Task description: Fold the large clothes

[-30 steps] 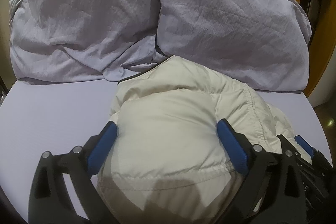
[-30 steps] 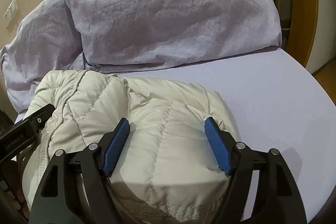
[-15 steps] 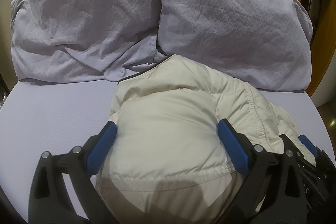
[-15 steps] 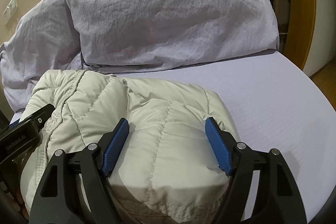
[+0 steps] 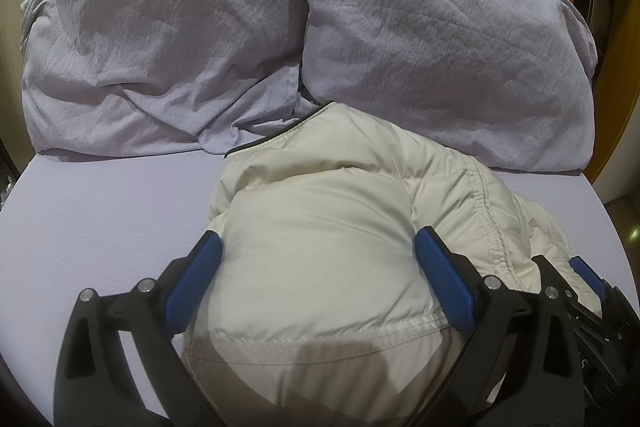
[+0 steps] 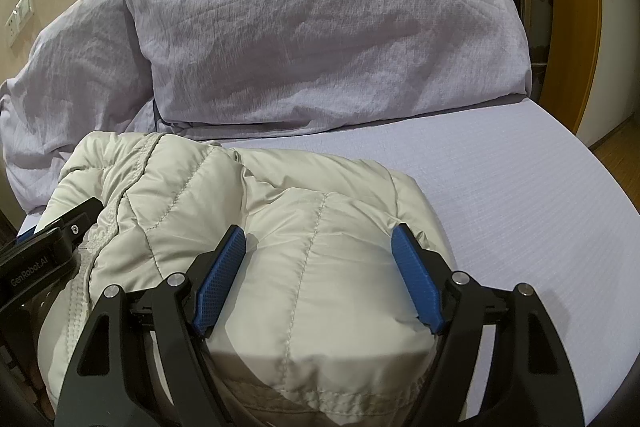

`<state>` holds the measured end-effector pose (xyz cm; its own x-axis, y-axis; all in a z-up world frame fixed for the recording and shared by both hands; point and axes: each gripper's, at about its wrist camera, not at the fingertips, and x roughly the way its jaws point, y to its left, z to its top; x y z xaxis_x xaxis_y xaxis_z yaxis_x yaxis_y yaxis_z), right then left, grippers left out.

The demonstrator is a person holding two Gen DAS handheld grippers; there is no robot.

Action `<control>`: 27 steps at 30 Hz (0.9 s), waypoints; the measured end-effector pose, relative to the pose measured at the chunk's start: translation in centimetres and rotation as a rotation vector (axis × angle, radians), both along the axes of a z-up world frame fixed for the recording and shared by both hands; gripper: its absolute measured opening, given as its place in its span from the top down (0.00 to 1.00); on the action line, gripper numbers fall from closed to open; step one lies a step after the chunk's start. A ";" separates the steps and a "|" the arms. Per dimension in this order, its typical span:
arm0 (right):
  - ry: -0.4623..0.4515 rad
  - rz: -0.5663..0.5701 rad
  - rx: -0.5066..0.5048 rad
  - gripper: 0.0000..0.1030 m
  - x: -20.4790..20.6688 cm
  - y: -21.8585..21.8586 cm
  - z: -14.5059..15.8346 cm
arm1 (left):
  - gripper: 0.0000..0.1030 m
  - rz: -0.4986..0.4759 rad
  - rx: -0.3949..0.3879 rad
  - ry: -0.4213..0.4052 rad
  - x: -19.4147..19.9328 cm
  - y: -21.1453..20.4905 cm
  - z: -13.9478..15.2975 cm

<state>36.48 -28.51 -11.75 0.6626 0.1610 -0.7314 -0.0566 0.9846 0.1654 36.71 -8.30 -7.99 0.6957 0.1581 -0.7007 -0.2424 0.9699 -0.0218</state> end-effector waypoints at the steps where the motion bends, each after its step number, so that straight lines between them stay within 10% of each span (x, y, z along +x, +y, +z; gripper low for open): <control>1: 0.000 0.001 0.001 0.26 0.0 0.0 0.0 | 0.06 0.000 0.000 0.000 0.0 0.0 0.0; 14: 0.115 0.032 0.059 0.17 1.3 -1.1 0.4 | 0.06 -0.027 -0.066 0.054 -0.5 1.0 0.9; 27: 0.398 0.004 0.482 0.01 2.2 -9.6 0.0 | 0.06 -0.057 -0.332 0.131 -3.6 7.4 2.7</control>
<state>38.64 -38.11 -11.78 0.3534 0.5362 -0.7666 0.0975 0.7939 0.6002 33.15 -0.93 -5.30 0.5975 -0.1298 -0.7913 -0.2095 0.9272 -0.3104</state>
